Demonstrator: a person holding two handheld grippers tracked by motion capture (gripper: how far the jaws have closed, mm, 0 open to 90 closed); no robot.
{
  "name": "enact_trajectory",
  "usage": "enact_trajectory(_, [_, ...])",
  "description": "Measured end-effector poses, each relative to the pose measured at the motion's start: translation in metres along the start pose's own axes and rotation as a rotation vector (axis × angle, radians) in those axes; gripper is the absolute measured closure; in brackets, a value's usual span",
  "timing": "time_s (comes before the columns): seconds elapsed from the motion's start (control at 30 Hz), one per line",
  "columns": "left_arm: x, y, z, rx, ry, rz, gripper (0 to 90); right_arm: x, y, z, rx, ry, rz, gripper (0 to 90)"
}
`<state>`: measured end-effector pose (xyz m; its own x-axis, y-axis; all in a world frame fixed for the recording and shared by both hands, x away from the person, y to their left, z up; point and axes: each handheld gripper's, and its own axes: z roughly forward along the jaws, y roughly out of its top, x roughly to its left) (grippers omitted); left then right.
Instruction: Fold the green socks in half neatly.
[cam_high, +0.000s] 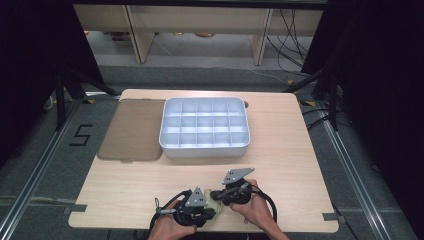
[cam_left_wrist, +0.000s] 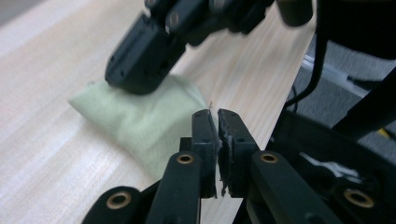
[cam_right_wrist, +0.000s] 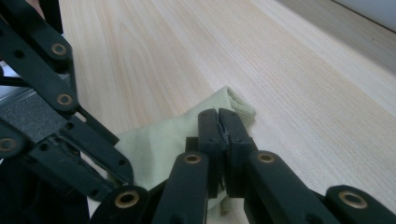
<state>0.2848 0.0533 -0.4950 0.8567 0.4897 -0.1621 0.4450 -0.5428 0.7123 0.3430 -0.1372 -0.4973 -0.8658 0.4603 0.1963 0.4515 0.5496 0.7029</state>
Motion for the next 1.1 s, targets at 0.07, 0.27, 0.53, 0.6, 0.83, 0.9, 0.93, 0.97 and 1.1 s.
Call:
enact_trajectory(0.07, [0.004, -0.003, -0.002, 0.032, 0.016, 0.016, 86.2, 0.0, 0.0, 0.0, 0.001, -0.001, 0.0, 88.7])
enact_trajectory(0.27, [0.01, -0.008, -0.006, 0.017, 0.03, -0.006, 85.8, -0.001, -0.002, -0.004, 0.007, 0.008, 0.003, 88.6])
enact_trajectory(0.53, [0.013, -0.008, -0.007, 0.024, 0.063, 0.004, 85.5, -0.001, -0.005, -0.007, 0.003, 0.001, 0.008, 88.6])
enact_trajectory(0.6, [0.013, -0.008, -0.007, 0.022, 0.056, 0.005, 85.5, -0.001, -0.007, -0.008, -0.001, 0.004, 0.009, 88.6])
enact_trajectory(0.83, [0.014, -0.009, -0.007, 0.018, 0.053, -0.019, 85.1, 0.0, -0.009, -0.011, -0.001, -0.001, 0.014, 88.3])
enact_trajectory(0.9, [0.016, -0.008, -0.007, 0.025, 0.069, 0.005, 85.1, 0.0, -0.01, -0.011, -0.002, 0.004, 0.012, 88.3])
enact_trajectory(0.93, [0.015, -0.008, -0.006, 0.005, 0.06, -0.017, 85.1, 0.0, -0.01, -0.011, -0.004, 0.008, 0.0, 88.3])
enact_trajectory(0.97, [0.017, -0.008, -0.007, 0.022, 0.071, 0.003, 85.2, 0.0, -0.01, -0.012, 0.0, 0.01, 0.009, 88.3])
enact_trajectory(1.1, [0.019, -0.007, -0.007, 0.018, 0.066, 0.003, 85.3, 0.001, -0.011, -0.013, -0.001, 0.005, 0.014, 88.1])
